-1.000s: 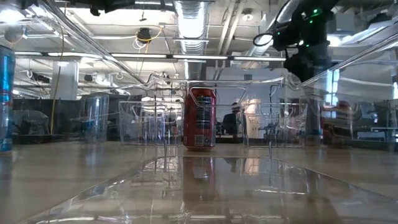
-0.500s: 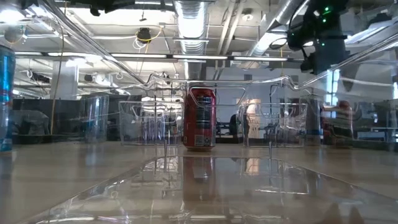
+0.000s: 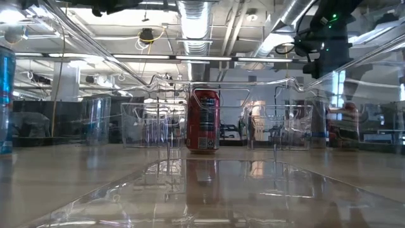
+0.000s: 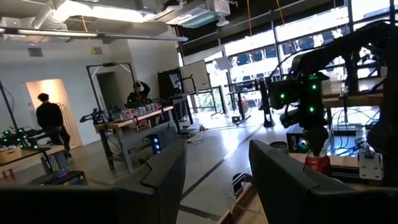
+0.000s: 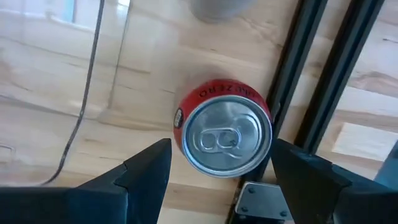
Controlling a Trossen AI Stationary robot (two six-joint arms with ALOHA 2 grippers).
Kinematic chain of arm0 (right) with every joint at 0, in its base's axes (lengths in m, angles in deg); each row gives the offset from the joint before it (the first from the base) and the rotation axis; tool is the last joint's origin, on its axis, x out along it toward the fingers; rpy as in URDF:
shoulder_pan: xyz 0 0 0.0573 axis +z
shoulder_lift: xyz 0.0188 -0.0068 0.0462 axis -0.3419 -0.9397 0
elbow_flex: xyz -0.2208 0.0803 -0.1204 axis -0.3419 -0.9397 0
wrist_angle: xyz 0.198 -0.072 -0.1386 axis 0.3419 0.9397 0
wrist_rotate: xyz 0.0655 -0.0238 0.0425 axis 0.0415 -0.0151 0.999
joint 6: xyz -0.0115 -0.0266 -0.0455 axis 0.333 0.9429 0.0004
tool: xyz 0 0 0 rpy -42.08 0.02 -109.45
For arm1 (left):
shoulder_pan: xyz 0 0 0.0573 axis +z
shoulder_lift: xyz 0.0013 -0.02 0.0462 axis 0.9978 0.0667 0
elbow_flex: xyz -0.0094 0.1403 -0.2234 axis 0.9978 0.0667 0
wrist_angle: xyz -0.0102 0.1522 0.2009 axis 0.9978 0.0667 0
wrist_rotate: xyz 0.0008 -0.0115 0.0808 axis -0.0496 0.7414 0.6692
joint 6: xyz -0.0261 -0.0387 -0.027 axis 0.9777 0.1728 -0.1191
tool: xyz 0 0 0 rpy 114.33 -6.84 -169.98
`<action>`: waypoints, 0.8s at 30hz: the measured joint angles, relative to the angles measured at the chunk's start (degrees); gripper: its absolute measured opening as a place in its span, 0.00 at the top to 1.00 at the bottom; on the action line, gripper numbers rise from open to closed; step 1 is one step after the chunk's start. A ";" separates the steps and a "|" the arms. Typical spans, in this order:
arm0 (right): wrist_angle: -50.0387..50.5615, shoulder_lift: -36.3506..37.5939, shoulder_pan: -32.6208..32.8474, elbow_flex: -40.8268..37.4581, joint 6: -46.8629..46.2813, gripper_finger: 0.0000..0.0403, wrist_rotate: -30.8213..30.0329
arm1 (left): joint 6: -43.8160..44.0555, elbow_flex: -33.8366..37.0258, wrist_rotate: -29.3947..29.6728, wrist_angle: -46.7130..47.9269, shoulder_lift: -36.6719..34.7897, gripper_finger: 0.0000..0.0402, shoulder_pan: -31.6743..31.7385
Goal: Sort soda cans
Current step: Put the top right red soda can into the top right transparent bin
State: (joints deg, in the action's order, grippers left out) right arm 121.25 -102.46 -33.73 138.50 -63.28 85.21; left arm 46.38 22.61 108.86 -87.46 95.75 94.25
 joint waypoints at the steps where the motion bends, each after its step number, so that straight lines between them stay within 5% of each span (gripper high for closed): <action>1: -0.01 0.00 -0.16 0.00 0.11 0.28 0.00 | 0.00 0.00 0.01 -0.04 -0.02 0.57 0.02; 24: -7.21 -0.02 0.38 -9.09 4.00 0.11 -0.63 | 1.04 0.00 0.00 -1.99 -0.02 0.57 0.01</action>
State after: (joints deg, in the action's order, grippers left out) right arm 114.03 -102.49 -33.35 129.41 -59.28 84.57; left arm 47.42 22.61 108.86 -89.45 95.73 94.26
